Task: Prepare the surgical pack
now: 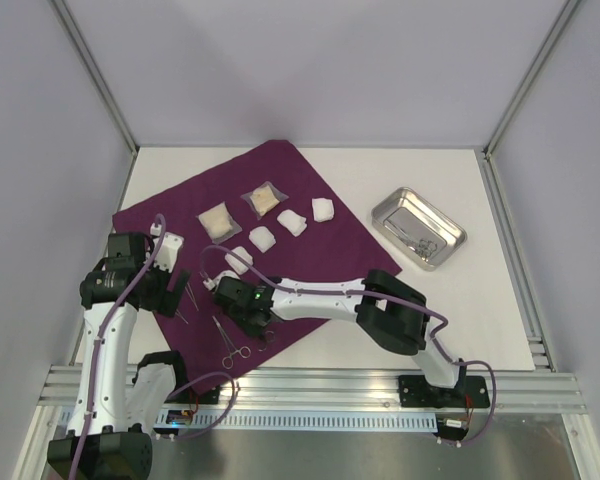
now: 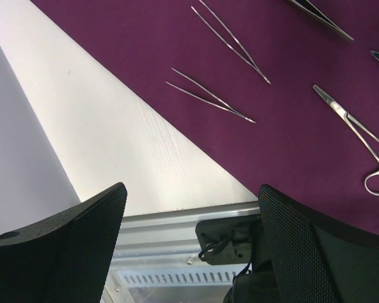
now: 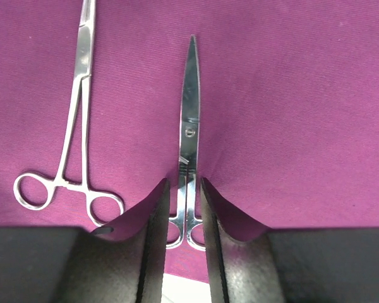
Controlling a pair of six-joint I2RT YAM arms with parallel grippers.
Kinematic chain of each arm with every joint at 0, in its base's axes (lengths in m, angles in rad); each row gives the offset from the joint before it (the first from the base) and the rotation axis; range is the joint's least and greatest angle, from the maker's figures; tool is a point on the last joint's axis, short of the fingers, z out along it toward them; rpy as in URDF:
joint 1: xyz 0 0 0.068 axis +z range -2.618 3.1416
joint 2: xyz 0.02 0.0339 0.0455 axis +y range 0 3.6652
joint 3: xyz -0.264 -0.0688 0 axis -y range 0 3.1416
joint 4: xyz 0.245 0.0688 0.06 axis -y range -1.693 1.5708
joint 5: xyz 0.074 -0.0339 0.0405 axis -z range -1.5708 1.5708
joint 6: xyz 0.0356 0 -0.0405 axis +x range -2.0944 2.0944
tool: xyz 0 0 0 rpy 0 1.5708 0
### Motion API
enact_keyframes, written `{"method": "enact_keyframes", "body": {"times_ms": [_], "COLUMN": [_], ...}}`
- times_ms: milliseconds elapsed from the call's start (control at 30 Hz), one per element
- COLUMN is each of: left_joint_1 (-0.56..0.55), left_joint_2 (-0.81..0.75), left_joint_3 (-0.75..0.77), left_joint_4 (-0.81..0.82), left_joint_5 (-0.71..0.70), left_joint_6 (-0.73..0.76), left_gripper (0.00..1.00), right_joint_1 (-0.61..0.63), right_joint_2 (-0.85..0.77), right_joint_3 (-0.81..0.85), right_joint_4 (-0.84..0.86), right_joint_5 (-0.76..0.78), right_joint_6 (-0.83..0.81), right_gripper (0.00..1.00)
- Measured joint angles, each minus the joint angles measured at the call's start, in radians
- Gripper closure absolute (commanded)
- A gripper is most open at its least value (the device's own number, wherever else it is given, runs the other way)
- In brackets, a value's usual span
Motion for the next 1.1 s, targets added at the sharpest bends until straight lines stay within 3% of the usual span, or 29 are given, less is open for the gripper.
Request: {"method": "enact_keyframes", "body": {"times_ms": [367, 567, 633, 1100], "left_joint_1": [0.000, 0.000, 0.000, 0.000], "left_joint_2": [0.000, 0.000, 0.000, 0.003], "left_joint_3": [0.008, 0.019, 0.020, 0.037], "left_joint_4": [0.000, 0.000, -0.001, -0.004], "left_joint_5": [0.023, 0.026, 0.027, 0.044], "left_joint_6": [0.000, 0.000, 0.000, 0.000], "left_gripper": [0.06, 0.06, 0.06, 0.06], "right_joint_1": [-0.004, -0.005, -0.005, 0.001], "right_joint_2": [-0.002, -0.001, -0.001, -0.023], "right_joint_3": [-0.002, -0.002, -0.002, -0.028], "right_joint_4": [-0.005, -0.010, -0.010, 0.004], "right_joint_5": [0.002, 0.010, 0.013, 0.016], "right_joint_6": [0.002, 0.001, 0.000, -0.032], "right_gripper": [0.74, 0.96, 0.99, 1.00]}}
